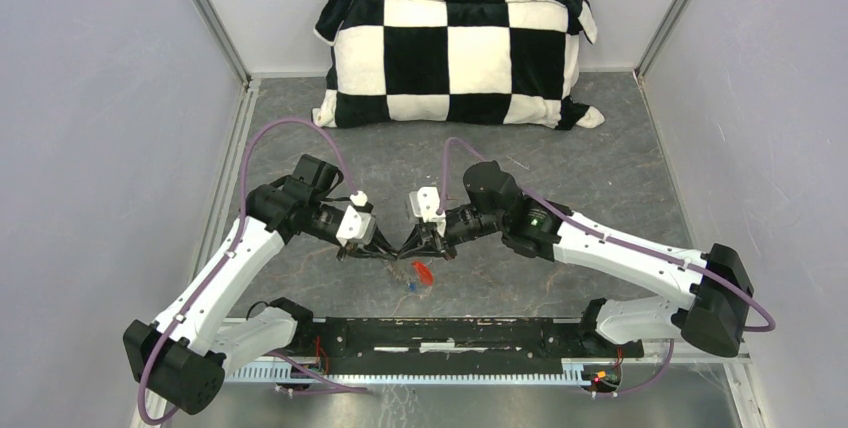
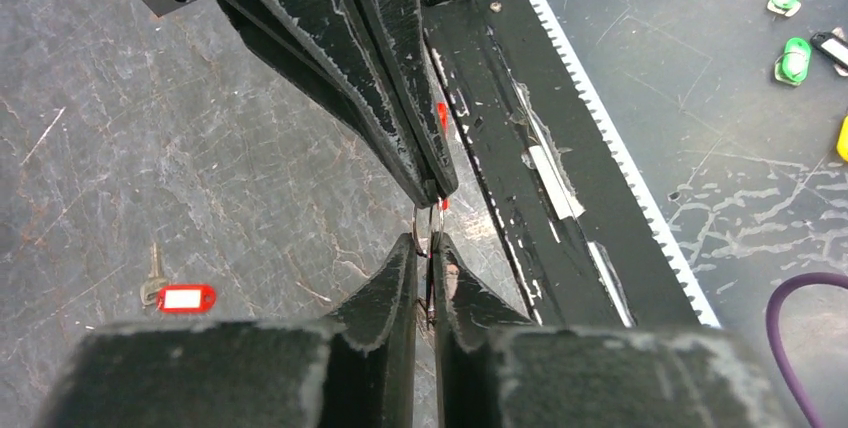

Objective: Put the keys on the keyring

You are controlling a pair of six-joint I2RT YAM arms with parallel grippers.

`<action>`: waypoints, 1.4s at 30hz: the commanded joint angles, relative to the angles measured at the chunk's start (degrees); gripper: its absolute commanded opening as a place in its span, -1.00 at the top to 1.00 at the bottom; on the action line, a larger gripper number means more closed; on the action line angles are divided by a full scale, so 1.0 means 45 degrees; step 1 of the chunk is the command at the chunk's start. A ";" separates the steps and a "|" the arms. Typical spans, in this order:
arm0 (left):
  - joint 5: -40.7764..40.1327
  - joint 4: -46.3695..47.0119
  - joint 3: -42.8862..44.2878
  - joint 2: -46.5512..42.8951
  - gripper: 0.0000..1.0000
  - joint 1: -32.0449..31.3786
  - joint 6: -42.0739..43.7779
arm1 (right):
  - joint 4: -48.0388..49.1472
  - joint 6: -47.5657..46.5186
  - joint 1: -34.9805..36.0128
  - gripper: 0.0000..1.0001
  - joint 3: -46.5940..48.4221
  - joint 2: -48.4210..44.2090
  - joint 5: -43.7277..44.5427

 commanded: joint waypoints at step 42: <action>-0.1940 0.6934 -0.2460 -0.4262 0.04 -0.0228 -0.5902 | -0.3183 0.0580 -0.0078 1.00 0.2757 0.0204 0.1818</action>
